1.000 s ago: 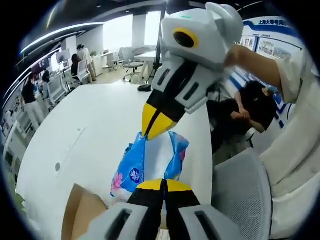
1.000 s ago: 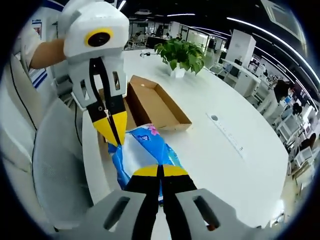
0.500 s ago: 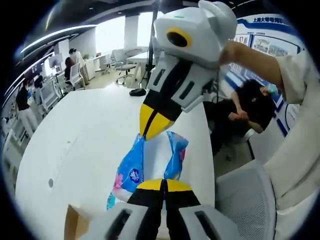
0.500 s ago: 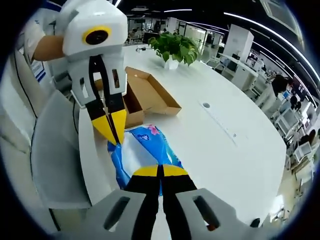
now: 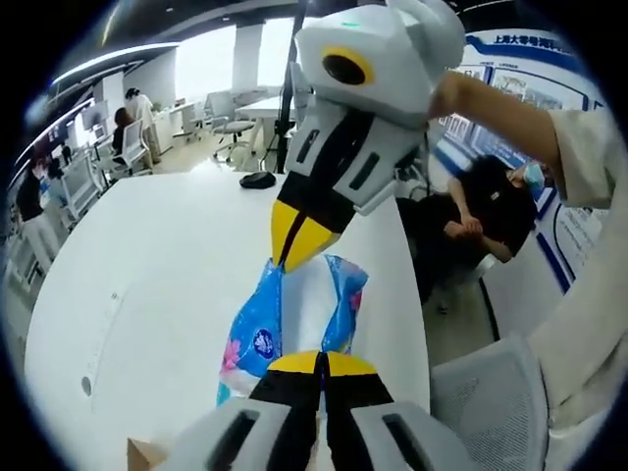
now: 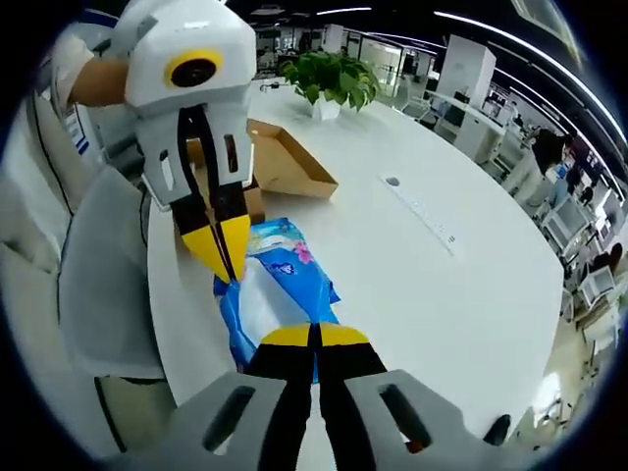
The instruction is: Operate the shoe box by opening the lid, removing the specified soft item, and placing it in the target area until the item is outside and the box remains undamaged.
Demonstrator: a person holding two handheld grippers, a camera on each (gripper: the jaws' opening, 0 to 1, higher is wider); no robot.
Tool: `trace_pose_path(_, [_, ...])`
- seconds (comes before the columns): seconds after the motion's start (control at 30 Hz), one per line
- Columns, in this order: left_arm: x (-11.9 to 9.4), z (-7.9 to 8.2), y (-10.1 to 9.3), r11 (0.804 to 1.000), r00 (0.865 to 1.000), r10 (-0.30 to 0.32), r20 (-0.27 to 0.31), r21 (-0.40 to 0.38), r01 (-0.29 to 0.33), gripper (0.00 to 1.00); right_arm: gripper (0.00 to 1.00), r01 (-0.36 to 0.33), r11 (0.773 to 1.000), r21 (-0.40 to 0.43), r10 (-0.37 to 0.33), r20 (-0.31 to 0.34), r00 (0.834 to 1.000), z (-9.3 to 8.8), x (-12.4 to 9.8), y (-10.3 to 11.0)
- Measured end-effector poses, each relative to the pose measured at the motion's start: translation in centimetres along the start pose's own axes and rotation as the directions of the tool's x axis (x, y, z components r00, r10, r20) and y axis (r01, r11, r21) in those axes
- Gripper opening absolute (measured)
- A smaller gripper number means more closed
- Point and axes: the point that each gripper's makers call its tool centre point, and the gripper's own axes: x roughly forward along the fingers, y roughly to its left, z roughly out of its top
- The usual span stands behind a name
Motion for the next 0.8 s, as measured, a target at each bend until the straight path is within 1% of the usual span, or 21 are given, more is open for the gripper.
trace_pose_path(0.1, [0.9, 0.5, 0.2, 1.000, 1.000, -0.010, -0.006, 0.003, 0.010, 0.00, 0.00, -0.013, 1.000, 0.004, 0.014, -0.015, 1.000, -1.0, 0.1, -0.5])
trace_pose_path(0.43, [4.1, 1.9, 1.0, 0.999, 0.998, -0.051, -0.020, 0.013, 0.051, 0.00, 0.00, -0.019, 1.000, 0.003, 0.019, -0.049, 0.999, -2.7, 0.2, -2.7])
trace_pose_path(0.8, [6.4, 3.1, 2.4, 0.997, 0.997, -0.075, -0.030, 0.013, 0.075, 0.00, 0.00, -0.012, 1.000, 0.006, 0.012, -0.083, 0.997, -4.3, 0.3, -4.3])
